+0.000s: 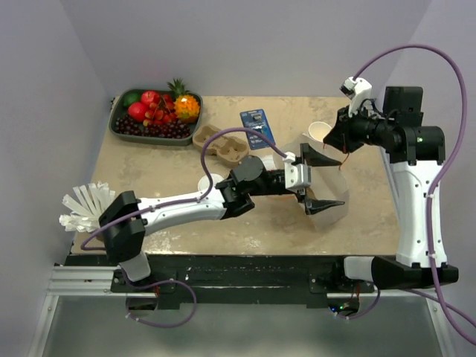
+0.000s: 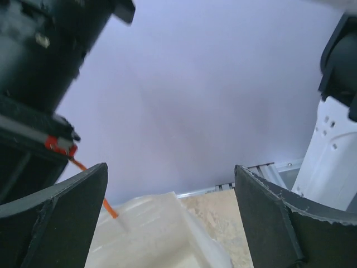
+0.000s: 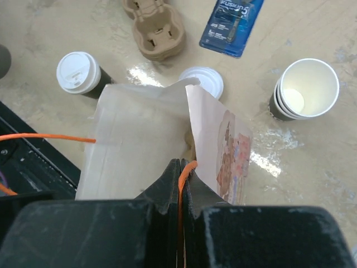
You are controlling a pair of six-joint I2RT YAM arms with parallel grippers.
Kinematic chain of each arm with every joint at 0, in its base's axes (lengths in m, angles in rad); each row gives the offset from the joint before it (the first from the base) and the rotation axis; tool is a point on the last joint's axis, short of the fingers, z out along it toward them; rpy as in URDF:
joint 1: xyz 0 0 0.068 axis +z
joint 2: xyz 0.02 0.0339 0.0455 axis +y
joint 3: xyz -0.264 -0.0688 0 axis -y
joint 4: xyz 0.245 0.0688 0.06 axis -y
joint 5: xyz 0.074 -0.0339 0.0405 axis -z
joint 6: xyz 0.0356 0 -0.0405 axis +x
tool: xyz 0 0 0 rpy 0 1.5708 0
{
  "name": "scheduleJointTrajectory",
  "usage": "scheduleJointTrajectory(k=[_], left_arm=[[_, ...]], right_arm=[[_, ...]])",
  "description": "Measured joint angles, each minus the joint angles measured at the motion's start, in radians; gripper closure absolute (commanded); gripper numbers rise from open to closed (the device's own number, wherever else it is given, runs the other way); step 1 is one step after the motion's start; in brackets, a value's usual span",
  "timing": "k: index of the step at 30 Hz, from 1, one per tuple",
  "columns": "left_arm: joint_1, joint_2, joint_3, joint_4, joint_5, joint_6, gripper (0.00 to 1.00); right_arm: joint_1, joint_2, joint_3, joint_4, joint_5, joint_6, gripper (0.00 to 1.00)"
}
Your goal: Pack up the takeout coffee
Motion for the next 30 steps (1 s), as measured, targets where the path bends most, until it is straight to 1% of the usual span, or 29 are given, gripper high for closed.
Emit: scheduleJointTrajectory(k=[4,8,11,14,16,22,25,30], left_arm=[[0.033,-0.039,0.076,-0.109,0.065,0.000,0.03],[0.128,-0.101,0.166,-0.291,0.150,0.003,0.04],[0.220,-0.177,0.222,-0.482,0.220,0.056,0.04],[0.277,-0.237,0.294,-0.722,0.272,0.182,0.05],[0.282,-0.271,0.328,-0.874,0.288,0.286,0.05],[0.268,-0.348,0.275,-1.139,0.288,0.564,0.06],[0.242,-0.344,0.233,-1.202,0.245,0.684,0.06],[0.155,-0.293,0.212,-1.296,0.170,0.891,0.07]], right_arm=[[0.000,0.025,0.000,0.035,0.032,0.012,1.00],[0.000,0.051,-0.003,0.054,0.047,0.011,1.00],[0.000,0.066,-0.015,0.057,0.046,0.010,1.00],[0.000,0.073,-0.029,0.057,0.045,0.007,1.00],[0.000,0.074,-0.035,0.058,0.045,0.005,1.00],[0.000,0.061,-0.055,0.061,0.037,0.002,1.00],[0.000,0.053,-0.066,0.061,0.037,0.002,1.00],[0.000,0.044,-0.083,0.062,0.036,0.002,1.00]])
